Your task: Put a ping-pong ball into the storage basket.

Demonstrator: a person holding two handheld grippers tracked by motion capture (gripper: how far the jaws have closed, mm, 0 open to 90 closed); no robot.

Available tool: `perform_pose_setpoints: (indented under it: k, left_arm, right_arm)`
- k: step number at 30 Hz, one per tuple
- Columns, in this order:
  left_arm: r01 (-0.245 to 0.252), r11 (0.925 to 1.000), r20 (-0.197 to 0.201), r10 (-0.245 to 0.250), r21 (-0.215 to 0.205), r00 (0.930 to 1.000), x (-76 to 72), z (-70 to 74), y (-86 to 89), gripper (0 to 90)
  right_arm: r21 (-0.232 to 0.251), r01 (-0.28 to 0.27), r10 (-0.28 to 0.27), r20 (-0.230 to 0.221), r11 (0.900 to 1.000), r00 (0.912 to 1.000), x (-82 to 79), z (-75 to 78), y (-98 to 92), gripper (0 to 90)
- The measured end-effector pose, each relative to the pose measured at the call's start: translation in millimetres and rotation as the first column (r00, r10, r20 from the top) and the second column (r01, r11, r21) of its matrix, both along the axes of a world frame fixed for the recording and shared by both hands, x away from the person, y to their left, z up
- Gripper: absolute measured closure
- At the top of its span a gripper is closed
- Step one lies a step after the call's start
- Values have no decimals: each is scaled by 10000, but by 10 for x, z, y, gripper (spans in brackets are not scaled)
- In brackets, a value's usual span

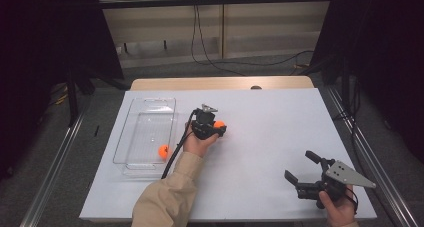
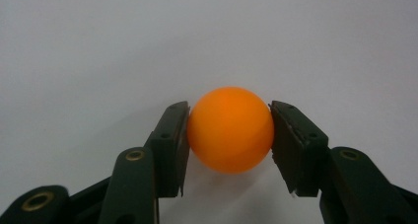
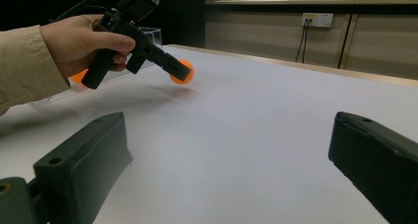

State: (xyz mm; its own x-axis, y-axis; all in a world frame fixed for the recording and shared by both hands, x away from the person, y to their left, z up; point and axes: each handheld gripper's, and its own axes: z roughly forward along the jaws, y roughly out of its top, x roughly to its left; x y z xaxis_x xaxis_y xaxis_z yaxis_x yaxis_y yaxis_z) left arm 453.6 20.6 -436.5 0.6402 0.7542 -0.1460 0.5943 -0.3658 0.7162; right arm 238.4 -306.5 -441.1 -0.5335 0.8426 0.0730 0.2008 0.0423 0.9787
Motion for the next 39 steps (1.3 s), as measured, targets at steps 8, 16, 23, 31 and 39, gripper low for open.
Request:
perform_pose_setpoints:
  k: [8, 16, 23, 31, 39]
  left_arm:
    - [167, 9998, -100, -168, -61, 9998, -44, 54, 28, 510]
    - [211, 9997, -103, -212, -77, 9997, -108, 112, 96, 511]
    - [179, 9997, -166, -181, -147, 9997, -141, 166, 174, 510]
    - [122, 9999, -263, -125, -102, 9996, -153, 185, 249, 511]
    - [194, 9998, -299, -196, -69, 9994, -168, 212, 283, 510]
  right_arm:
    - [-6, 4, -4, 8, 10000, 10000, 0, 0, -1, 12]
    - [-34, 9, -8, 38, 10000, 10000, -1, 1, 0, 12]
    - [-80, -28, 29, 42, 10000, 10000, 5, -3, 5, 12]
    - [-84, -22, 22, 47, 10000, 10000, 3, -2, 4, 12]
    - [-82, -34, 35, 51, 10000, 10000, 2, -1, 5, 12]
